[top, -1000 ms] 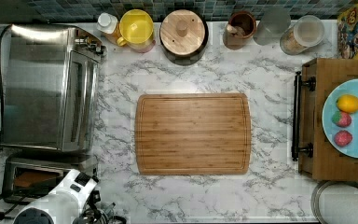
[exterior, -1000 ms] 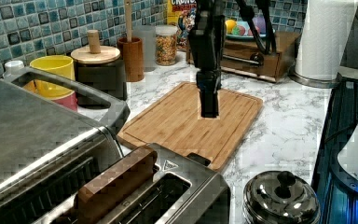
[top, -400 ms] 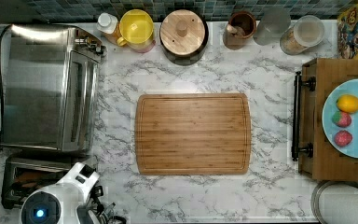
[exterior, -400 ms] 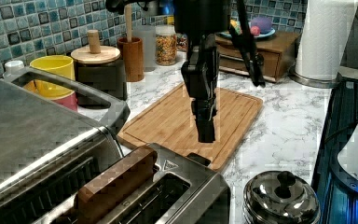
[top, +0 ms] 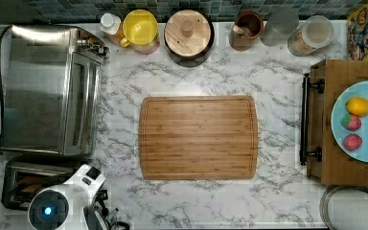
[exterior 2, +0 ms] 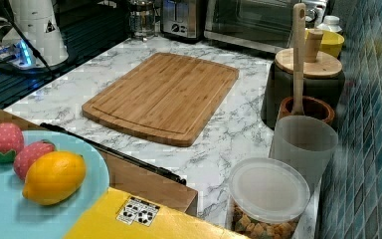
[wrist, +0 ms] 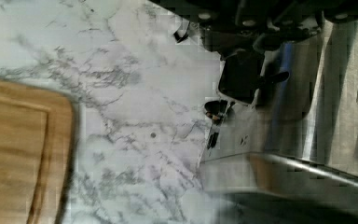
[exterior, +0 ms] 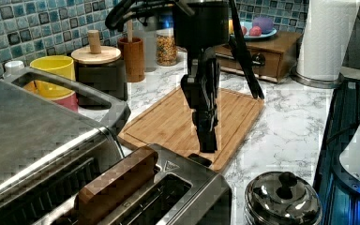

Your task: Turn on the toaster.

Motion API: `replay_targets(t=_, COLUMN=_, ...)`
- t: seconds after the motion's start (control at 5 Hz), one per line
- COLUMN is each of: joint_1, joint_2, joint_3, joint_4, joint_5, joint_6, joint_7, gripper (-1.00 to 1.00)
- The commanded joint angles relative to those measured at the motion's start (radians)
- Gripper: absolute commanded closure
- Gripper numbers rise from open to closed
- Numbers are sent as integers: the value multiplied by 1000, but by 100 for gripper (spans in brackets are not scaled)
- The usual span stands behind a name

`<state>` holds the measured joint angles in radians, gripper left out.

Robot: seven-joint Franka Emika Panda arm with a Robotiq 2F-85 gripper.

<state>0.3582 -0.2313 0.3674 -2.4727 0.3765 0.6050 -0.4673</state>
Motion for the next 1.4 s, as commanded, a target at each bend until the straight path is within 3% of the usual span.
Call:
replay_targets(t=0.2, joint_1=4, joint_2=49, joint_3=17, joint_4=73, joint_5=17, joint_6=69, joint_7=34, gripper=100)
replay_targets(t=0.4, joint_1=-12, joint_2=103, joint_3=11, joint_4=86, joint_5=-22, joint_6=77, joint_7=83, gripper=100)
replay_targets(t=1.0, joint_1=-36, joint_2=201, joint_3=-12, joint_4=49, joint_5=-3, joint_6=118, joint_7=122, gripper=100)
replay_targets(t=1.4, joint_1=-23, joint_2=308, joint_3=-15, joint_4=4, joint_5=20, joint_6=162, joint_7=112, gripper=100)
